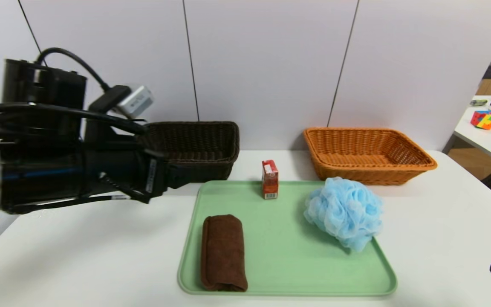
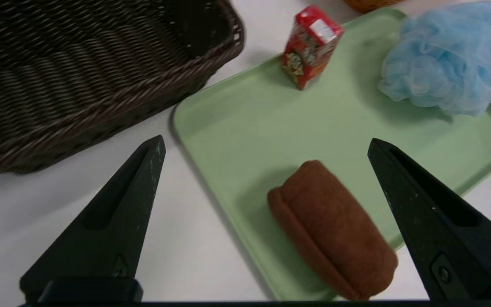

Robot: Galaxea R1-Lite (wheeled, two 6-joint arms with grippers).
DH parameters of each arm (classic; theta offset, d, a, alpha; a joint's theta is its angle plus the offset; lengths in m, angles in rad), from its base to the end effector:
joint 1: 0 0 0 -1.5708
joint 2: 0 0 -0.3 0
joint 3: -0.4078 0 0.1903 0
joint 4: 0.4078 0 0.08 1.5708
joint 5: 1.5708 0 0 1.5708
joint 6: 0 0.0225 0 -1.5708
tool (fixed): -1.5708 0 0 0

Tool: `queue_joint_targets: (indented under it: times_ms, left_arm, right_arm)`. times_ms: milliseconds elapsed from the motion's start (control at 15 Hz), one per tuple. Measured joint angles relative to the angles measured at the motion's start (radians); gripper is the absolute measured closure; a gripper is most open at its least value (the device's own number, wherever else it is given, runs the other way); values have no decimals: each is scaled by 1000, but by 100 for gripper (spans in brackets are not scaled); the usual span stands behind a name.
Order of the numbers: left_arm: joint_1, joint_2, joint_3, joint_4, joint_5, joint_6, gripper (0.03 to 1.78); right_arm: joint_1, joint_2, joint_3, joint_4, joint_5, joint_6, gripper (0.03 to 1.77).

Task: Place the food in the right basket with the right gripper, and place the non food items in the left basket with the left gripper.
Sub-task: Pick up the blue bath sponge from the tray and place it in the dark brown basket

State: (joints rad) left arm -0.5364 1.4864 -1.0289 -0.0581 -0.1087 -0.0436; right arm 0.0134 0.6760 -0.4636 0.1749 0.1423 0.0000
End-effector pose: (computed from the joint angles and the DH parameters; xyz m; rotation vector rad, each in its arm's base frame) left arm 0.2215 -0.1345 0.2497 0.0447 0.4108 -0.6274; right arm 0.0473 0.0038 0.1860 0.0250 0.3869 0.1537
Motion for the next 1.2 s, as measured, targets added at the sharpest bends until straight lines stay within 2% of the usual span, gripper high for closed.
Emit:
queue_joint_targets:
  times_ms: [200, 600, 867, 1200]
  left_arm:
    - [-115, 133, -101, -29, 0, -2, 12]
    - [-262, 344, -300, -32, -5, 0, 12]
    - [-336, 451, -402, -32, -3, 0, 12]
    - [-383, 531, -489, -32, -3, 3, 12]
  right_arm:
    - [0, 11, 0, 2, 27, -1, 10]
    - [-1, 12, 7, 2, 19, -1, 10]
    - [-1, 10, 7, 2, 18, -2, 10]
    - [-2, -6, 20, 5, 14, -1, 10]
